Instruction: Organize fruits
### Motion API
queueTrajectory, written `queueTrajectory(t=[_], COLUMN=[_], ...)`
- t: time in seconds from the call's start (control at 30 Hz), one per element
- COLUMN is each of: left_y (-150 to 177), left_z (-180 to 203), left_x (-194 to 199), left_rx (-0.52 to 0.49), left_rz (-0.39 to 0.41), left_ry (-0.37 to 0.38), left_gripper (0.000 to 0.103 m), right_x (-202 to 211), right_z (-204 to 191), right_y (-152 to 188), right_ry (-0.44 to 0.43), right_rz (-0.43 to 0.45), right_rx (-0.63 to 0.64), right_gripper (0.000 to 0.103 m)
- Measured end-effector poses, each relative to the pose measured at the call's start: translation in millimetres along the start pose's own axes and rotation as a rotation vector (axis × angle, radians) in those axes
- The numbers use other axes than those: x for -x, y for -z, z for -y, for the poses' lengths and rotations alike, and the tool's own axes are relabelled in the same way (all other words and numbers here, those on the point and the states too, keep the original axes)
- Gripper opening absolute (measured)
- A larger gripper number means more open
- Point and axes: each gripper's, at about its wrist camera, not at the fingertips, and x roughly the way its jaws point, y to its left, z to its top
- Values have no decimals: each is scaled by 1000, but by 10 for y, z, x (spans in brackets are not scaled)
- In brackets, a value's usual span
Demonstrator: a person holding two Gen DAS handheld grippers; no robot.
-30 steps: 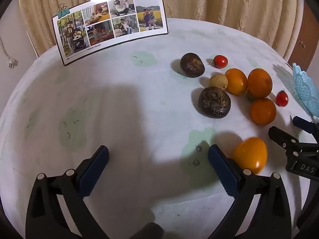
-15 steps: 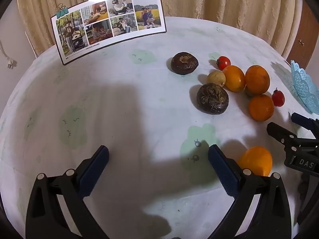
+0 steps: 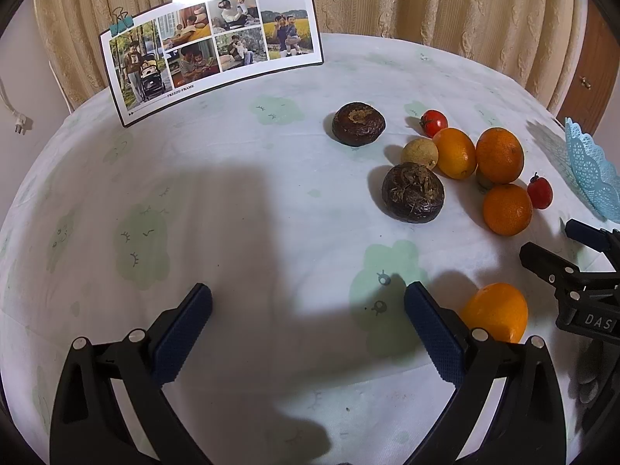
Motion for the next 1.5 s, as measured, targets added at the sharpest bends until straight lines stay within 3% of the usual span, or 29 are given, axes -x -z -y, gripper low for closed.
queueTrajectory(t=[0.6, 0.83, 1.5], left_y=[-20, -34, -99], left_z=[-69, -62, 322], left_x=[86, 109, 383], left_rx=[40, 37, -46], left_rz=[46, 60, 122], left_ry=[-13, -23, -9], left_gripper=[98, 98, 98], right_x=[24, 146, 405], right_z=[19, 143, 367], right_y=[17, 57, 76], right_ry=[-28, -73, -57], right_rz=[10, 61, 199], right_rx=[-15, -98, -168], right_gripper=[101, 101, 101])
